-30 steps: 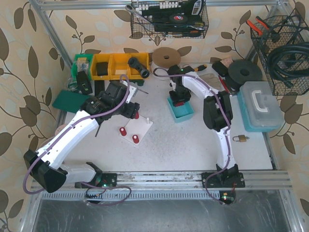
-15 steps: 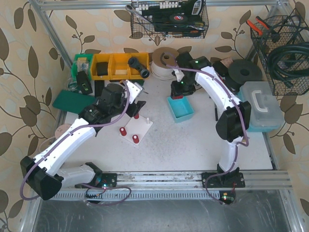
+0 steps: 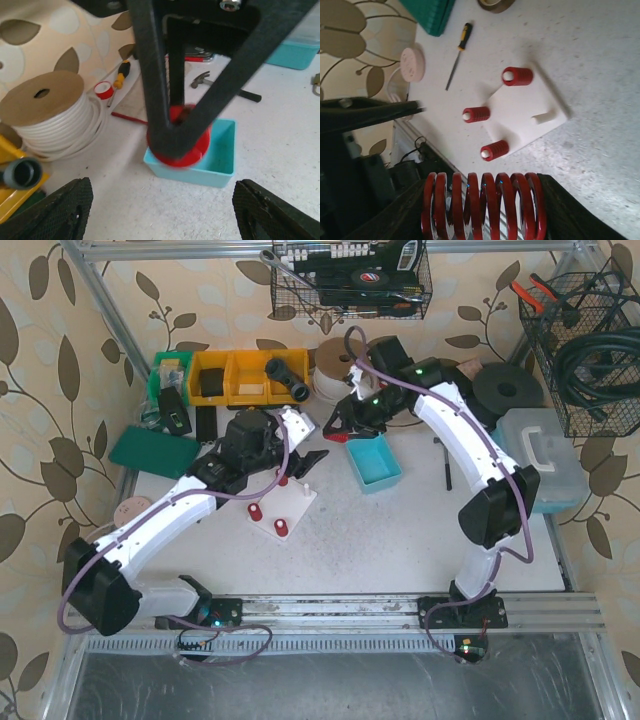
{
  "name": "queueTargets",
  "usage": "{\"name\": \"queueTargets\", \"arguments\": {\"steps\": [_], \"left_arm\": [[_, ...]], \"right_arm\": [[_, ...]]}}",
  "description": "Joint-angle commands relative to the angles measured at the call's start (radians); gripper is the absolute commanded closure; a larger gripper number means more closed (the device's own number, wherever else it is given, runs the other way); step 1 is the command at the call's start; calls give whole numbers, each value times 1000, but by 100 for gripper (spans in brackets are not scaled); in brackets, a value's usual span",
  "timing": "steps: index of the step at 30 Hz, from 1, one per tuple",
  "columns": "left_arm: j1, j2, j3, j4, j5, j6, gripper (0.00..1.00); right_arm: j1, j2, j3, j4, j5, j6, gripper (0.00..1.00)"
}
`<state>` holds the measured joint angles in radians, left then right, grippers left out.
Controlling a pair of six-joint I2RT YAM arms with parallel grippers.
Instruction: Install the large spring
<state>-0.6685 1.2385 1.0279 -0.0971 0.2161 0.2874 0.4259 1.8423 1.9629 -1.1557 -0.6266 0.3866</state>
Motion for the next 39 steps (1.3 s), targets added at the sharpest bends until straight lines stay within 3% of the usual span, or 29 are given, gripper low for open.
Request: {"name": "queueTargets", "arguments": {"steps": [1, 6, 14, 22, 27, 32, 39], "left_arm": [[-4, 50, 66, 86, 111, 43, 21], [-5, 59, 47, 130, 138, 15, 22], [-5, 52, 30, 159, 157, -12, 37], [-4, 44, 13, 136, 138, -8, 33], [3, 35, -1, 142, 132, -15, 37], [12, 26, -15, 150, 141, -27, 49], [33, 11, -35, 196, 164, -73, 73]], "right_arm": [[36, -3, -3, 46, -99, 36, 73], [53, -35, -68, 119, -128, 77, 73], [58, -55, -102, 148, -113, 100, 75], [58, -59, -103, 153, -123, 103, 76], [58, -64, -105, 152, -127, 97, 76], [58, -66, -104, 156, -130, 94, 77], [57, -48, -91, 156, -141, 91, 77]]}}
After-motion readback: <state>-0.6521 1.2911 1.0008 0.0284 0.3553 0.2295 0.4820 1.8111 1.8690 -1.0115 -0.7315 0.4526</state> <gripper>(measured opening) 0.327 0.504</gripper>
